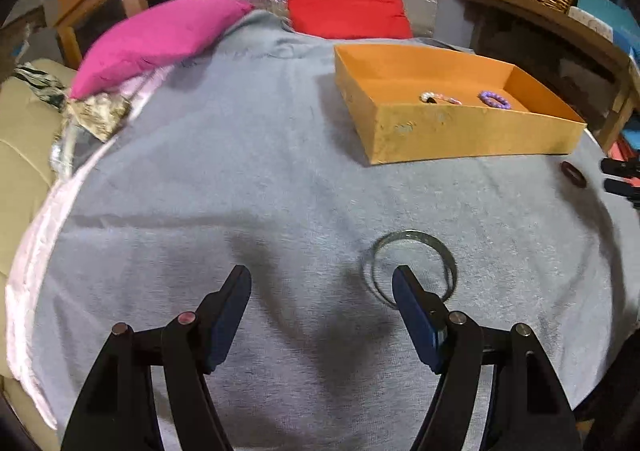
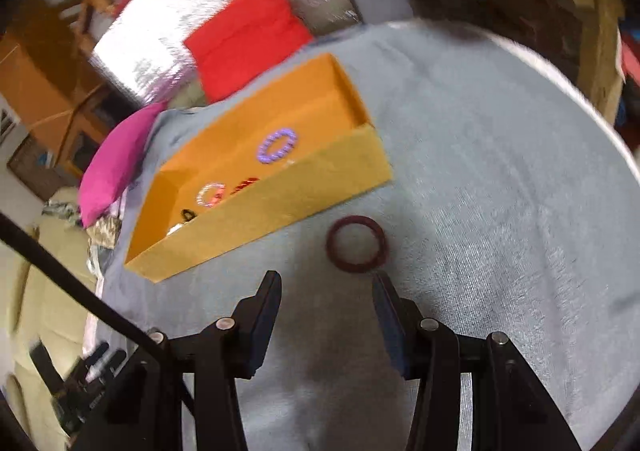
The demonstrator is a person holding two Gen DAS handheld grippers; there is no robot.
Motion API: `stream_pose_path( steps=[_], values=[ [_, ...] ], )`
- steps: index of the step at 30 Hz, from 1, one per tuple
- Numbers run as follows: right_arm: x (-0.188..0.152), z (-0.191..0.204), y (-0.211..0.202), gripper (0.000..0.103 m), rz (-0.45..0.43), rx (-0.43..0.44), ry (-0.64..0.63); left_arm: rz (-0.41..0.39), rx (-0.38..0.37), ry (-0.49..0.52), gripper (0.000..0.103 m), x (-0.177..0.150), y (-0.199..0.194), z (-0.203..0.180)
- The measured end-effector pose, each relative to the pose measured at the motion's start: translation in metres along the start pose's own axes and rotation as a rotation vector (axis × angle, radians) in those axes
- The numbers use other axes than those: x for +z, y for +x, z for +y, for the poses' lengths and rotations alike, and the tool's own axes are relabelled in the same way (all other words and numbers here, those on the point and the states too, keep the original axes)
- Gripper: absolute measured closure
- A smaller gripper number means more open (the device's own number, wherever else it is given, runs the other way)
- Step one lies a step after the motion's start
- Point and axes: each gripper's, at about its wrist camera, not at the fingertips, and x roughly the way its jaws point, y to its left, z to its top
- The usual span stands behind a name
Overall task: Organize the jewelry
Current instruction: 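Move the left tool to the silver bangle while the right tool reaches the maroon ring, then close the right tool on the maroon ring and lift it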
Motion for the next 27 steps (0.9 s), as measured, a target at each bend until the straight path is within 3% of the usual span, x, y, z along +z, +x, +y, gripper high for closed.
stream_pose_path(
  steps=[9,16,22,24,27],
  values=[
    [0.012,-0.014,0.020,0.053,-0.007,-0.096,0.050,0.027,-0.136,-0.033,0.029,0.004,0.005,0.000],
    [0.020,-0.011,0.042,0.079,-0.007,-0.170,0.037,0.057,-0.155,-0.043,0.031,0.004,0.015,0.000],
    [0.018,0.006,0.049,0.091,-0.016,-0.244,-0.051,0.074,-0.182,-0.013,0.047,0.003,0.020,-0.009],
    [0.016,0.013,0.050,0.094,-0.020,-0.270,-0.091,0.087,-0.185,-0.013,0.062,0.002,0.025,-0.010],
    [0.012,0.024,0.052,0.095,-0.018,-0.252,-0.119,0.111,-0.196,-0.017,0.075,0.002,0.033,-0.015]
  ],
)
